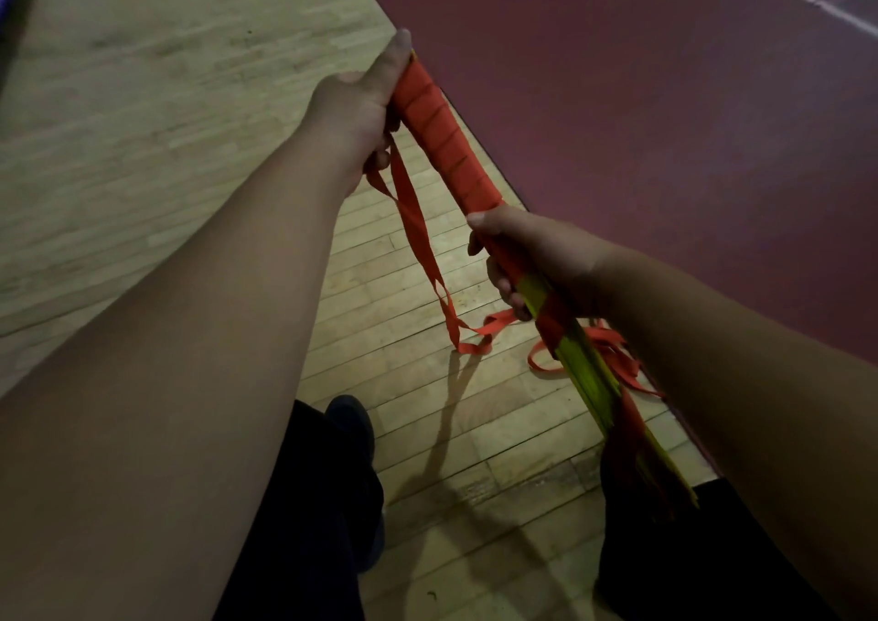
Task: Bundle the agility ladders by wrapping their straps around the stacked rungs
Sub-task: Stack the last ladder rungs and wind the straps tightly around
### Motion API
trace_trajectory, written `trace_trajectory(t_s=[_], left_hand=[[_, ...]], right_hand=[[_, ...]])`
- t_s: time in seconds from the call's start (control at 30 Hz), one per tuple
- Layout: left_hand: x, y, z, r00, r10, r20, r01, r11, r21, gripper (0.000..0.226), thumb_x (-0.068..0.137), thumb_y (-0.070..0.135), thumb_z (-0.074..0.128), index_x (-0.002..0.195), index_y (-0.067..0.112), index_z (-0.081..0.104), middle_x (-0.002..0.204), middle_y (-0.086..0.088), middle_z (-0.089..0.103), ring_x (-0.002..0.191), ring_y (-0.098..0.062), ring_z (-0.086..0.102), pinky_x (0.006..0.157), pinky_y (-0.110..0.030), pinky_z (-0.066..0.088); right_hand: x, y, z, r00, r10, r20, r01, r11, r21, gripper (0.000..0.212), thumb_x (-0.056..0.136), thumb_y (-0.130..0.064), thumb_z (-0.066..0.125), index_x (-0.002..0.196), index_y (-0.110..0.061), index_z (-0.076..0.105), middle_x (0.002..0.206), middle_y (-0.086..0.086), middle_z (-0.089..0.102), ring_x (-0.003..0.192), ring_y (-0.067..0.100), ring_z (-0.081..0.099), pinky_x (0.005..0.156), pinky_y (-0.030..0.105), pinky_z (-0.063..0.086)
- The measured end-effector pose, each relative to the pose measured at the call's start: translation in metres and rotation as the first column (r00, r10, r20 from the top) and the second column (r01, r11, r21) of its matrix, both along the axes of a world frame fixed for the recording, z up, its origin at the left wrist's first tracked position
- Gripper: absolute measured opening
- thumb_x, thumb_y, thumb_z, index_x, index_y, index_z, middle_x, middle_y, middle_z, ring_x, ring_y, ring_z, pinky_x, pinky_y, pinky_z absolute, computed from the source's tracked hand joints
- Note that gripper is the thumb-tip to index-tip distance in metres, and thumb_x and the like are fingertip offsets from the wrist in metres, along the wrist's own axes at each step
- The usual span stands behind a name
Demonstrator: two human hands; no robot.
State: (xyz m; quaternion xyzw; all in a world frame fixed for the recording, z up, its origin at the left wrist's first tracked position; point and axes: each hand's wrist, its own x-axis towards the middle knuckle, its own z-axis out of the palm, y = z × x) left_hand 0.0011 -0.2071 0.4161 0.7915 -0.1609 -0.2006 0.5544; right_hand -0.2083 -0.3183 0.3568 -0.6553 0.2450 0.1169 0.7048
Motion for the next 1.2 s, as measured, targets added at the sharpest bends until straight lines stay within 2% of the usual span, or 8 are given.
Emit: trace_trajectory(t_s=[0.23, 0.37, 0.5, 0.7, 0.83, 0.93, 1.07, 1.2], left_hand=[[-0.009, -0.013, -0.020, 0.995, -0.010, 0.101, -0.027, 0.937, 0.349, 0.068, 0.113, 0.061, 0.040, 0.104, 0.003, 0.074, 0.058, 0.005, 0.066, 0.044, -0.016, 0.058, 0.048, -0.026, 0.050], [-0.024, -0.023, -0.024, 0.999, -0.028, 0.014, 0.019, 0.899, 0.437, 0.066, 0.118, 0.051, 0.031, 0.091, 0.002, 0.067, 0.077, -0.005, 0.069, 0.050, -0.019, 0.059, 0.042, -0.023, 0.047], [-0.032, -0.026, -0.031, 0.986, -0.157, -0.053, 0.164, 0.879, 0.447, 0.060, 0.115, 0.055, 0.039, 0.114, -0.001, 0.062, 0.089, -0.010, 0.074, 0.058, -0.019, 0.064, 0.044, -0.025, 0.056], [-0.041, -0.025, -0.044, 0.964, -0.210, -0.163, 0.263, 0.845, 0.466, 0.070, 0.103, 0.076, 0.047, 0.126, 0.011, 0.062, 0.095, -0.009, 0.080, 0.072, -0.017, 0.079, 0.078, -0.039, 0.065], [-0.040, -0.028, -0.045, 0.992, -0.093, -0.080, 0.120, 0.872, 0.475, 0.057, 0.101, 0.065, 0.055, 0.108, 0.012, 0.073, 0.081, -0.007, 0.080, 0.055, -0.017, 0.074, 0.065, -0.031, 0.061], [-0.033, -0.029, -0.036, 0.997, -0.059, -0.042, 0.071, 0.916, 0.395, 0.051, 0.099, 0.059, 0.054, 0.104, 0.013, 0.075, 0.078, -0.006, 0.079, 0.047, -0.015, 0.066, 0.061, -0.029, 0.056], [-0.019, -0.024, -0.019, 0.999, -0.047, -0.012, 0.048, 0.973, 0.228, 0.055, 0.097, 0.068, 0.055, 0.095, 0.019, 0.079, 0.082, -0.001, 0.078, 0.064, -0.016, 0.066, 0.069, -0.031, 0.054], [-0.005, -0.018, -0.015, 0.997, -0.035, -0.072, 0.041, 0.996, 0.081, 0.055, 0.093, 0.073, 0.059, 0.089, 0.021, 0.077, 0.072, 0.004, 0.075, 0.067, -0.017, 0.068, 0.076, -0.034, 0.056]], right_hand=[[0.005, 0.002, -0.020, 0.985, -0.156, -0.068, 0.119, 0.915, -0.386, 0.050, 0.090, -0.054, 0.081, 0.117, -0.018, 0.059, 0.096, 0.010, 0.074, 0.080, 0.024, 0.076, 0.066, 0.037, 0.065], [0.008, 0.008, -0.032, 0.980, -0.190, -0.067, 0.107, 0.773, -0.626, 0.053, 0.088, -0.063, 0.078, 0.115, -0.024, 0.054, 0.088, 0.005, 0.072, 0.070, 0.016, 0.073, 0.057, 0.029, 0.056], [0.012, 0.006, -0.040, 0.964, -0.233, -0.126, 0.071, 0.685, -0.725, 0.081, 0.080, -0.078, 0.074, 0.129, -0.017, 0.051, 0.097, 0.006, 0.067, 0.078, 0.022, 0.072, 0.072, 0.041, 0.064], [0.019, 0.021, -0.033, 0.975, -0.161, -0.154, -0.022, 0.617, -0.787, 0.059, 0.102, -0.045, 0.069, 0.144, -0.017, 0.039, 0.106, 0.004, 0.061, 0.081, 0.018, 0.060, 0.062, 0.029, 0.043], [0.019, 0.022, -0.023, 0.997, -0.056, -0.052, -0.017, 0.496, -0.868, 0.058, 0.102, -0.040, 0.071, 0.148, -0.020, 0.041, 0.120, 0.006, 0.067, 0.092, 0.021, 0.062, 0.077, 0.036, 0.052], [0.016, 0.011, -0.004, 0.997, -0.048, 0.068, 0.083, 0.622, -0.778, 0.063, 0.096, -0.041, 0.077, 0.148, -0.028, 0.045, 0.112, -0.002, 0.068, 0.090, 0.018, 0.069, 0.073, 0.032, 0.055], [0.006, -0.004, 0.017, 0.996, -0.067, -0.053, 0.049, 0.956, -0.289, 0.052, 0.093, -0.059, 0.072, 0.129, -0.022, 0.064, 0.120, 0.007, 0.069, 0.105, 0.025, 0.073, 0.091, 0.046, 0.063], [-0.002, -0.003, 0.021, 1.000, 0.009, -0.025, -0.006, 0.993, 0.120, 0.040, 0.102, -0.049, 0.063, 0.128, -0.019, 0.056, 0.117, 0.011, 0.067, 0.090, 0.023, 0.077, 0.072, 0.039, 0.063]])
